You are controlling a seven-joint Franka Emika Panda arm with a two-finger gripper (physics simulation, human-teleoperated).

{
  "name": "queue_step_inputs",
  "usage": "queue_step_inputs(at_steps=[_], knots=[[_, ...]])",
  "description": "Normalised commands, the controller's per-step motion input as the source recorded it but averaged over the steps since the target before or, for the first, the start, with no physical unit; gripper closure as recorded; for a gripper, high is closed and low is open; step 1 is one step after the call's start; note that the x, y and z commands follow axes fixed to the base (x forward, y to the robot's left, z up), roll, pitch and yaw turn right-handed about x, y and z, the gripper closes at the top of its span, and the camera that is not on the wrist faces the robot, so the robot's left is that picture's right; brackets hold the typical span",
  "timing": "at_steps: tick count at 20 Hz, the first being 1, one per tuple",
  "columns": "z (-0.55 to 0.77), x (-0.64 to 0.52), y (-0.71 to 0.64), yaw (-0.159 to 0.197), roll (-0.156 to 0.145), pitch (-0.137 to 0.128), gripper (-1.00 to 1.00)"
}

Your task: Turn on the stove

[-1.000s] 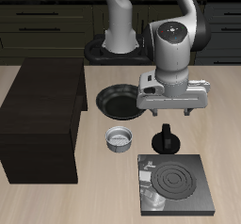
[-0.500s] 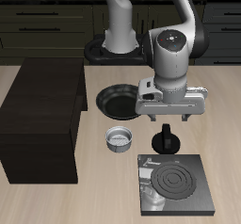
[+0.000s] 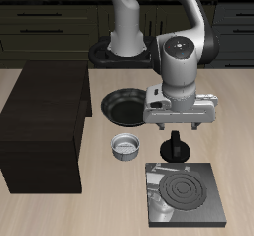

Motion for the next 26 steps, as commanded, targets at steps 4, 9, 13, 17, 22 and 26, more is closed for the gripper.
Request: queue_step_inputs(at_steps=[4,9,13,17,22,26], knots=[[-0.1,-0.09,-0.02,0.018,0.006,-0.029,-1.0],[-0.12,-0.04,-0.02,-0.001,-0.007,-0.009,-1.0],[-0.25,0.01,-0.04,0.01,-0.015,0.02,-1.0],[-0.2,0.0,0.05,0.011,0.009,0.014,-1.0],[-0.15,-0.03,0.05,-0.012,0.015,0.026,-1.0],[-0.11,-0.03,0.0,-0.012,0.004,0.017,-1.0]])
